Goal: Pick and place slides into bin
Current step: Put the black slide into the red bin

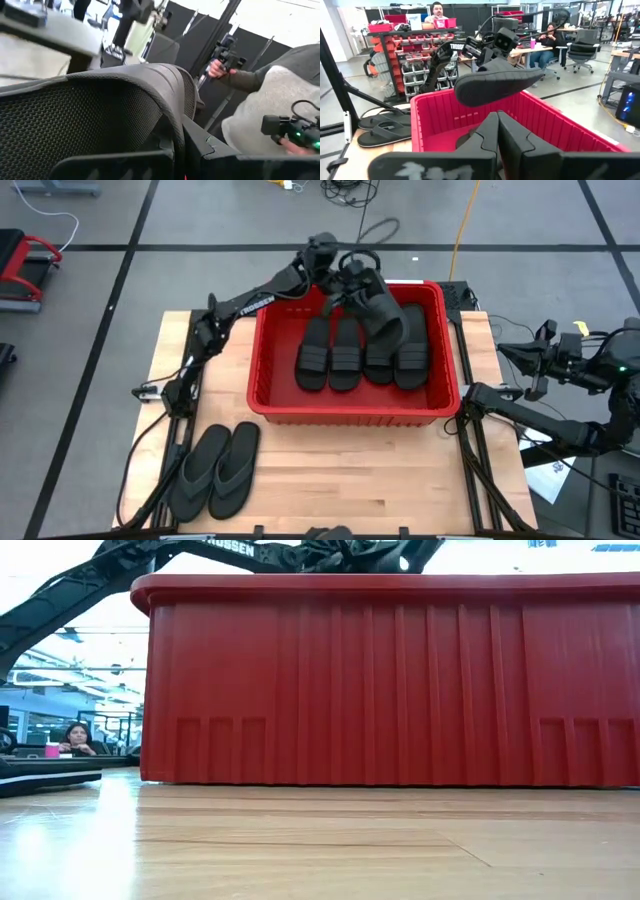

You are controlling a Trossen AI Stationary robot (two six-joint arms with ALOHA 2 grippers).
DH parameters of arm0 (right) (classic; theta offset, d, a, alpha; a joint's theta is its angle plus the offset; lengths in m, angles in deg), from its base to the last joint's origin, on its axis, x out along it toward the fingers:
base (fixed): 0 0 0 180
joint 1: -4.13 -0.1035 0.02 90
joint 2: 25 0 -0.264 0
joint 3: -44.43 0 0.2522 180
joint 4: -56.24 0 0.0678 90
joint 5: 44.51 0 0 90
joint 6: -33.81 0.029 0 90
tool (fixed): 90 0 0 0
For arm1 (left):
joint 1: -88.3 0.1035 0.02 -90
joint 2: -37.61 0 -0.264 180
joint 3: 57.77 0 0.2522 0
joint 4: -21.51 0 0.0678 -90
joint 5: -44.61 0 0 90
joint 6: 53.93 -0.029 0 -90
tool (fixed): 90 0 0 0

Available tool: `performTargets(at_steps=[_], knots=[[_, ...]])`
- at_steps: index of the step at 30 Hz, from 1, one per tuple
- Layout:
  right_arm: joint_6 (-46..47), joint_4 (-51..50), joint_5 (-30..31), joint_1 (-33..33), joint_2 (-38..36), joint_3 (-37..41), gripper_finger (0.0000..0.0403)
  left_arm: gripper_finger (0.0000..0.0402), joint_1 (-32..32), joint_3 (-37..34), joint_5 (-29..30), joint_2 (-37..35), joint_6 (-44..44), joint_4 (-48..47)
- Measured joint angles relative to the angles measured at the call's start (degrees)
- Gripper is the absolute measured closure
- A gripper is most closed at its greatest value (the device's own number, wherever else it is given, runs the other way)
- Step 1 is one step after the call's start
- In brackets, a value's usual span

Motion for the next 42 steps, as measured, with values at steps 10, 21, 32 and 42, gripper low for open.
performTargets(at_steps=[10,21,32,42], knots=[[3.3,-0.8,0.0,0.0,0.0,0.0,0.0403,0.04,1.7,0.1,0.7,-0.2,-16.3,-33.4],[8.4,-0.8,-1.5,0.0,2.7,0.0,0.0403,0.04,-2.7,2.3,16.1,-0.4,-30.7,-45.8],[4.6,7.0,-1.3,0.0,18.0,0.0,0.0403,0.0397,-2.4,3.7,27.8,-5.2,-23.3,-31.3],[3.6,32.6,-3.4,0.0,28.7,0.0,0.0401,0.0398,-1.4,3.8,41.3,-8.3,-16.3,-14.2]])
